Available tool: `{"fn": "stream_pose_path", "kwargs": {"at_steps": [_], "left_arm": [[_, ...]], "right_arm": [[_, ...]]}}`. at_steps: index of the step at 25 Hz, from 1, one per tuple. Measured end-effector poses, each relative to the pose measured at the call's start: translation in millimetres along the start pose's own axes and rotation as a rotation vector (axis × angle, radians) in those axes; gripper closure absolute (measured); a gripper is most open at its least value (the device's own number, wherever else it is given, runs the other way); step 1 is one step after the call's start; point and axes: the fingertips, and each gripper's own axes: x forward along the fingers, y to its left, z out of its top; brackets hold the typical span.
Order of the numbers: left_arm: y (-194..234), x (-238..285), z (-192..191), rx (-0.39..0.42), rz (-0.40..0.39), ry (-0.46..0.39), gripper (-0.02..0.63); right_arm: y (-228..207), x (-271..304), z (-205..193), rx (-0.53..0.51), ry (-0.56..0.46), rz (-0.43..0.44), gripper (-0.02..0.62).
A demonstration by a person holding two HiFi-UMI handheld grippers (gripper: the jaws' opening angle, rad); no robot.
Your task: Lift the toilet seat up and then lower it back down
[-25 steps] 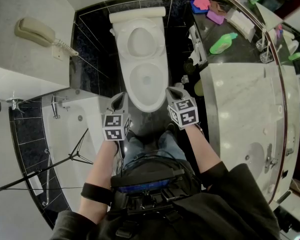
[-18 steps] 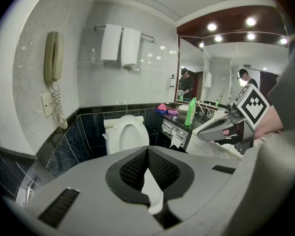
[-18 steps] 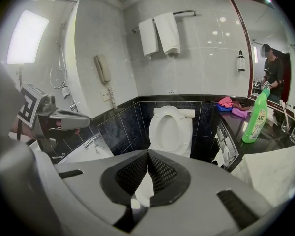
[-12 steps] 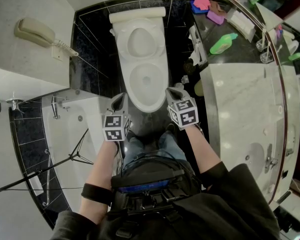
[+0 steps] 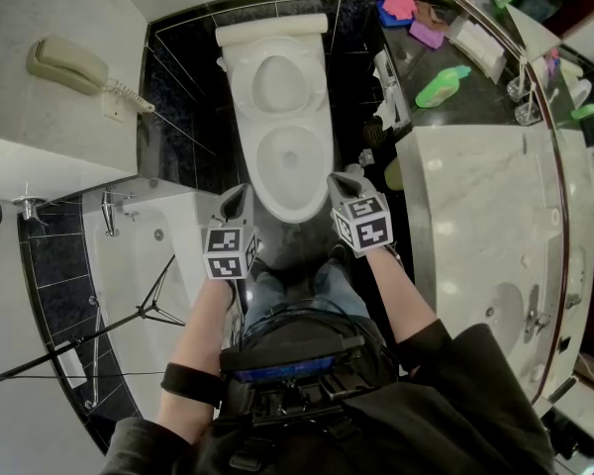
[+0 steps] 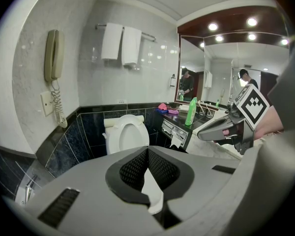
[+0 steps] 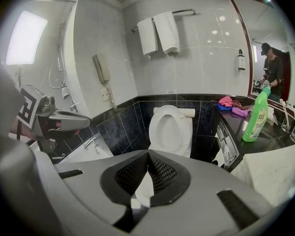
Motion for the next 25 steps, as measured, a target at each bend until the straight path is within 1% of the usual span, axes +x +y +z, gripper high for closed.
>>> {"fn": "stream_pose_path", "kwargs": {"at_steps": [5,8,16,22,25], "left_arm": [[-0.8,1.5,-0.5,-0.001,-0.002,0.003,0.598],[-0.7,2.2,0.1,0.000,-0.002,0.003,0.598],[-1.2,1.0,1.6,-0.003,-0.005,0.004,0.598],[0.2,0.5,0.6,0.001,0.001,0.003,0.598],[-1.8,-0.9,2.9,-0.001,-0.005,0.005,0.598]], "right_arm": [[-6.6,3.7,-7.9,-0.010,0.007,-0.009,0.586],[-2.7,1.3,-1.5,0.000,0.005,-0.003,0.586],[0.4,2.5,0.6,-0.005,0.005,0.004,0.586],[-4.4,4.6,-6.7,-0.016,0.011,0.000,0.586],[-3.2,3.4,-4.3,-0.015,0.010,-0.001,0.586]]}}
